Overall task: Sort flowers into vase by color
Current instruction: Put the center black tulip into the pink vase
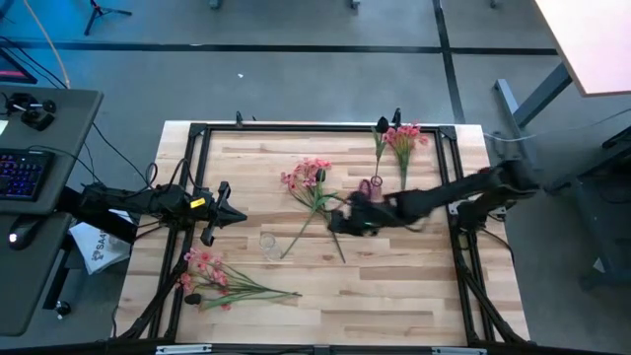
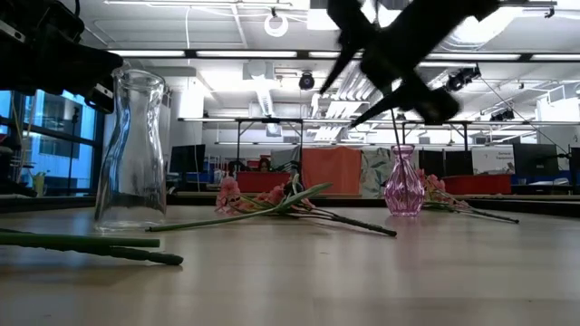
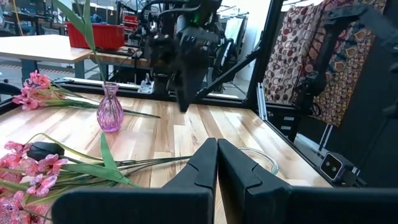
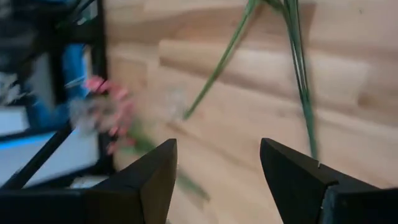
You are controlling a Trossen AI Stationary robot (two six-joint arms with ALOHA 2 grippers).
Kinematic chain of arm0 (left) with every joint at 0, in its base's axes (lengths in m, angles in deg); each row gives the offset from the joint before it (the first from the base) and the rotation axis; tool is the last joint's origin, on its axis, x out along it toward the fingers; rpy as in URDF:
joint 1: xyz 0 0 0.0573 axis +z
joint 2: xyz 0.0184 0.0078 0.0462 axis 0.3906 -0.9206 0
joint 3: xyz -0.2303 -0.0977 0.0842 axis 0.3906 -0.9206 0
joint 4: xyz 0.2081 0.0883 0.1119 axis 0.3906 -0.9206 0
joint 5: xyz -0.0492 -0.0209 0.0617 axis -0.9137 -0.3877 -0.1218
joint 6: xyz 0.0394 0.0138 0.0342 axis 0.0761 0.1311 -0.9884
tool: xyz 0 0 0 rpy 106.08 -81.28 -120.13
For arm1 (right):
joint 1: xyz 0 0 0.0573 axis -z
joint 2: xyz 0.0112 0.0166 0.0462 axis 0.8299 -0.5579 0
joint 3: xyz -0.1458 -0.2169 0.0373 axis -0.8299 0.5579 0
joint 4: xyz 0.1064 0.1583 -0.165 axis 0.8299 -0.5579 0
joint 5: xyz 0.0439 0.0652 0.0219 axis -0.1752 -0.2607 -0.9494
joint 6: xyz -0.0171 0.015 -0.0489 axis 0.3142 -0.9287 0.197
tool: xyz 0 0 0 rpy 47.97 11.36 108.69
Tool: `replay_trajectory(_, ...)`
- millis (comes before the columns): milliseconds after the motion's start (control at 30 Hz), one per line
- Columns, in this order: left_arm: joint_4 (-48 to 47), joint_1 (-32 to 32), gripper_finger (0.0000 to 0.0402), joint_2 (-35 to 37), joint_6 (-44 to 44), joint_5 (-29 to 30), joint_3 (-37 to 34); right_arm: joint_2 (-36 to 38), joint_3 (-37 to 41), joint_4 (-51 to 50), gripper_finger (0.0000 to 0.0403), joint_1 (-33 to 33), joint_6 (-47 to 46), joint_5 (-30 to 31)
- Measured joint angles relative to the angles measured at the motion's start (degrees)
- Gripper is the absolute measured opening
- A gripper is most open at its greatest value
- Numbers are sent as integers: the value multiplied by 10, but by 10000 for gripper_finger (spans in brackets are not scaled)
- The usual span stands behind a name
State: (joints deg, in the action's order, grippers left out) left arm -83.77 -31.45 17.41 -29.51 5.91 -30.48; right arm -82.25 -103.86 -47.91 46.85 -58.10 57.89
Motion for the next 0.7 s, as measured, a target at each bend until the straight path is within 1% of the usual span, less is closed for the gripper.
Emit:
replay_trajectory(100, 0, 0, 1, 0, 0, 0, 0, -73, -77, -58, 224, 30, 0, 13)
replay_trajectory(167, 0, 0, 1, 0, 0, 0, 0, -117, -120, -93, 224, 48, -21, 27)
replay_trajectory(267, 0, 0, 1, 0, 0, 0, 0, -173, -166, -95, 224, 71, -48, 27)
replay_trajectory(367, 0, 0, 1, 0, 0, 0, 0, -219, -209, -85, 224, 83, -47, 6)
replay_trajectory(433, 0, 0, 1, 0, 0, 0, 0, -247, -239, -89, 224, 85, -35, -12)
replay_trajectory(500, 0, 0, 1, 0, 0, 0, 0, -268, -266, -117, 224, 86, -29, -19)
replay_trajectory(600, 0, 0, 1, 0, 0, 0, 0, -291, -293, -181, 224, 86, -53, -21)
replay_trajectory(700, 0, 0, 1, 0, 0, 0, 0, -300, -296, -191, 222, 88, -77, -16)
